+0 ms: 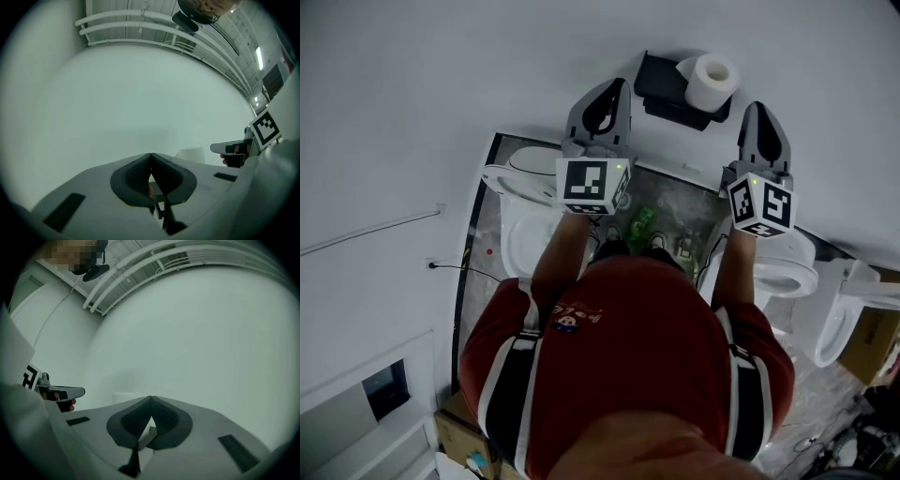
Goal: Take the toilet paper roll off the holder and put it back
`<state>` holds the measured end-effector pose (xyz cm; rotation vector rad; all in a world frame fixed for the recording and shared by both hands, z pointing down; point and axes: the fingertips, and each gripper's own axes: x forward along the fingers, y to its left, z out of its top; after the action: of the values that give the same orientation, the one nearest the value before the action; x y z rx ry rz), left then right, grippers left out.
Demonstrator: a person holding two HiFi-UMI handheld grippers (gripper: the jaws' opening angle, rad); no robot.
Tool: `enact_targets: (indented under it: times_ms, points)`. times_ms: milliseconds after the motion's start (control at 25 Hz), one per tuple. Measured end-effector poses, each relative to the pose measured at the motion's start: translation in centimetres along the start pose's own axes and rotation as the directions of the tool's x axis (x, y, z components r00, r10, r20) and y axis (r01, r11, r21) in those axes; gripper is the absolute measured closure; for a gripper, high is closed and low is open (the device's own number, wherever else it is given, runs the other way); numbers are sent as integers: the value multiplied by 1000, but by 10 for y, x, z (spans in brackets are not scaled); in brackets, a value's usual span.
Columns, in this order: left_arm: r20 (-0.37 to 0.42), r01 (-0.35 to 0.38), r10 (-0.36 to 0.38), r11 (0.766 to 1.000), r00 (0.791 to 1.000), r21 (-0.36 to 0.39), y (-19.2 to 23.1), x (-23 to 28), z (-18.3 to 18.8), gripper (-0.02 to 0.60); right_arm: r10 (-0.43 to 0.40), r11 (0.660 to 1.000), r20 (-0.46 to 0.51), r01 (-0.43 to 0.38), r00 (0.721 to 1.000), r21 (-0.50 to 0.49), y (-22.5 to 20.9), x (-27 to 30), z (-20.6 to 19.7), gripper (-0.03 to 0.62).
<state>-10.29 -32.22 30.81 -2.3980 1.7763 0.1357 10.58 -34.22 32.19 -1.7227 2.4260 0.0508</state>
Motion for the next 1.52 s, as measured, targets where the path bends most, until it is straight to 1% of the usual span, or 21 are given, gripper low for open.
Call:
enact_targets:
  times_ms: [80, 160, 240, 320, 520, 680, 760, 920, 1080, 1360, 1520]
  points:
    - [5, 11, -11, 1000, 1000, -8, 3, 3, 0, 563, -13, 1000, 27, 13, 1000, -4, 2, 0, 6, 586]
    - [9, 21, -20, 1000, 1000, -19, 6, 5, -2, 563, -21, 1000, 75, 21, 997, -2, 5, -2, 14, 585]
    - [12, 32, -31, 999, 999, -29, 8, 7, -2, 563, -15, 1000, 97, 15, 995, -4, 11, -2, 20, 582]
    - [15, 42, -41, 998, 999, -37, 9, 7, -3, 563, -1, 1000, 94, 2, 996, -1, 18, 0, 22, 481]
    - [20, 54, -53, 997, 998, -50, 15, 10, -4, 563, 30, 999, 100, -28, 995, -16, 32, 9, 27, 340]
    - [21, 59, -58, 995, 998, -76, 25, 11, -5, 563, 81, 997, 110, -82, 991, 4, 47, 21, 30, 179]
    - [17, 56, -55, 995, 998, -86, 30, 12, -8, 563, 90, 996, 81, -88, 993, -24, 53, 28, 26, 141]
    - [9, 44, -44, 995, 999, -87, 40, 12, -12, 563, 100, 994, 32, -99, 994, -40, 60, 41, 15, 120]
    - [6, 41, -41, 995, 999, -85, 46, 14, -14, 563, 95, 993, -16, -96, 995, -71, 64, 51, 3, 74]
    - [-10, 36, -37, 994, 999, -100, 56, 17, -26, 563, 80, 994, -69, -85, 994, -70, 65, 62, -18, 60]
    - [-13, 41, -43, 994, 999, -102, 57, 20, -27, 563, 78, 994, -86, -84, 993, -72, 66, 65, -23, 60]
